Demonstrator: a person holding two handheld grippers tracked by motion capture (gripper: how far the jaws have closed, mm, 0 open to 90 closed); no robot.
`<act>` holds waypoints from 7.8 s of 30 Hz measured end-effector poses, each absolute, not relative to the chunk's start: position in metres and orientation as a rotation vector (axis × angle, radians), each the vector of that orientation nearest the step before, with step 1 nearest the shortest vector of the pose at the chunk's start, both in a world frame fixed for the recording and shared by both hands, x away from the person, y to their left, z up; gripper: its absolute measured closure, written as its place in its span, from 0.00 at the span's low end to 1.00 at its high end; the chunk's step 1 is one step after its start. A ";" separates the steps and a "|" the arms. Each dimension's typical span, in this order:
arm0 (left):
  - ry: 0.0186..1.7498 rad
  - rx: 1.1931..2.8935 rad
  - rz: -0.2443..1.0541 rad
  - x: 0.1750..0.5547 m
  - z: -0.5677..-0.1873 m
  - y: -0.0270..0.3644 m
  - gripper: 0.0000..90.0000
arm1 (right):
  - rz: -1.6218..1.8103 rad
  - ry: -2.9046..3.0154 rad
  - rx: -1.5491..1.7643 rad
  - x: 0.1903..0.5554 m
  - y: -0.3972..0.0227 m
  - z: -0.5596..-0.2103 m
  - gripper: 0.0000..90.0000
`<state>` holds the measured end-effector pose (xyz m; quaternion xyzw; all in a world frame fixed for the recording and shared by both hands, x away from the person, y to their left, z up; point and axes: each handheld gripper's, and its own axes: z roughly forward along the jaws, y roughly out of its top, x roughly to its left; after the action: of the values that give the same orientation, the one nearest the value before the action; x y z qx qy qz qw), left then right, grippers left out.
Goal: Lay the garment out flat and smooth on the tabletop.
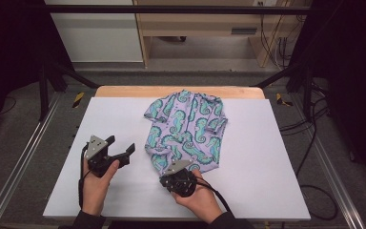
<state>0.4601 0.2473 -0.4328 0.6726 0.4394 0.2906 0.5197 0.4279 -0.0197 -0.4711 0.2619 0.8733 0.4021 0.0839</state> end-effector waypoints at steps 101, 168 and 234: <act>0.908 2.158 0.550 0.466 -0.462 0.095 0.89 | 1.285 1.971 1.231 0.437 -0.199 -0.479 0.28; 0.988 1.646 0.654 0.424 -0.472 0.251 0.08 | 1.243 2.158 1.195 0.465 -0.153 -0.459 0.23; 0.975 1.765 0.587 0.414 -0.474 0.244 0.18 | 1.245 2.411 1.064 0.406 -0.143 -0.476 0.99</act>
<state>0.4137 0.2441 -0.4738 0.7290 0.4028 0.2424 0.4975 0.4059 -0.1432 -0.4756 0.3628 0.8219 0.4243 0.1131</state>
